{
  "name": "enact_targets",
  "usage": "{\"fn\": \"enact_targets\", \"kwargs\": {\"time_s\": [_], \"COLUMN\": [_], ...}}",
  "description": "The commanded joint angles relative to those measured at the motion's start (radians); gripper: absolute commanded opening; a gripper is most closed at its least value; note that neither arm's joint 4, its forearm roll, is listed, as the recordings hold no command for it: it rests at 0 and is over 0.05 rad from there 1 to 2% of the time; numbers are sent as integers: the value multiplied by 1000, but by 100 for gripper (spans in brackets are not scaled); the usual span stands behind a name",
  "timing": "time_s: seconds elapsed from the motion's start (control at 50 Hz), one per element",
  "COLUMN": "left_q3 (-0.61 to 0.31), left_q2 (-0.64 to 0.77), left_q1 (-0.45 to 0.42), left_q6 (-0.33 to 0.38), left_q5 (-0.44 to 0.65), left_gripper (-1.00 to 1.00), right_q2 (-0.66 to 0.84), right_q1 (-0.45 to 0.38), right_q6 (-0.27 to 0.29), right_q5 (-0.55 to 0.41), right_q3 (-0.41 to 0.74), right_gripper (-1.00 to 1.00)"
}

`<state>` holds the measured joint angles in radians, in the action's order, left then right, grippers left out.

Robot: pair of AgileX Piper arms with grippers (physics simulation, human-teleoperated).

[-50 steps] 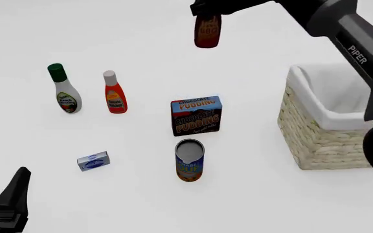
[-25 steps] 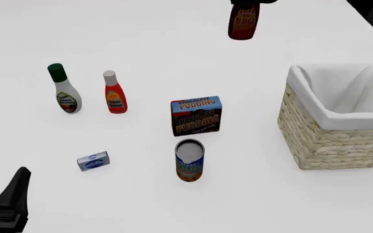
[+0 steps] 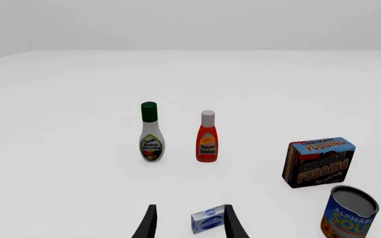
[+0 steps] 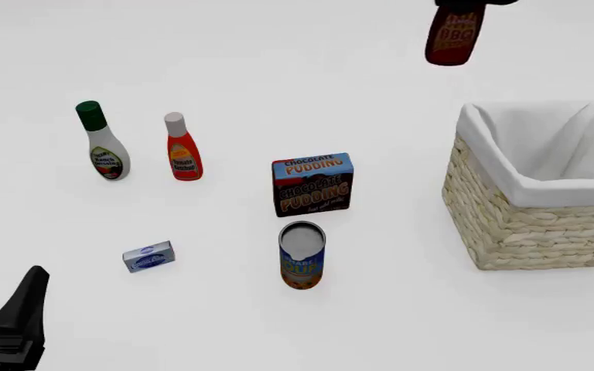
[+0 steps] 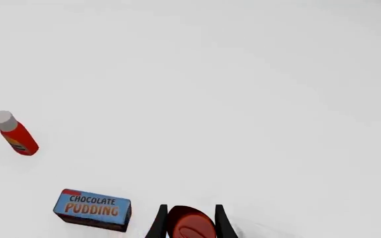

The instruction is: Pick the bbq sauce and place it in the basket.

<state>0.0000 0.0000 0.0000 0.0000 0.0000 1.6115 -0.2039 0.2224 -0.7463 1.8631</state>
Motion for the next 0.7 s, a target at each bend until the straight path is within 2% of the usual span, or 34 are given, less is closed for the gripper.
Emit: {"fn": "enact_targets", "kwargs": {"time_s": [0.02, 0.16, 0.52, 0.7], "left_q3": [0, 0, 0, 0], "left_q2": [0, 0, 0, 0], "left_q1": [0, 0, 0, 0], "left_q6": [0, 0, 0, 0], "left_q5": [0, 0, 0, 0], "left_gripper": [100, 100, 100, 100], "right_q2": [-72, -98, -220, -252], "right_q1": [64, 83, 183, 228], "right_q6": [-8, -6, -2, -8], "right_q5": [-5, -15, -18, 15], "right_q3": [-43, -44, -155, -229], "right_gripper": [-100, -100, -100, -100]}}
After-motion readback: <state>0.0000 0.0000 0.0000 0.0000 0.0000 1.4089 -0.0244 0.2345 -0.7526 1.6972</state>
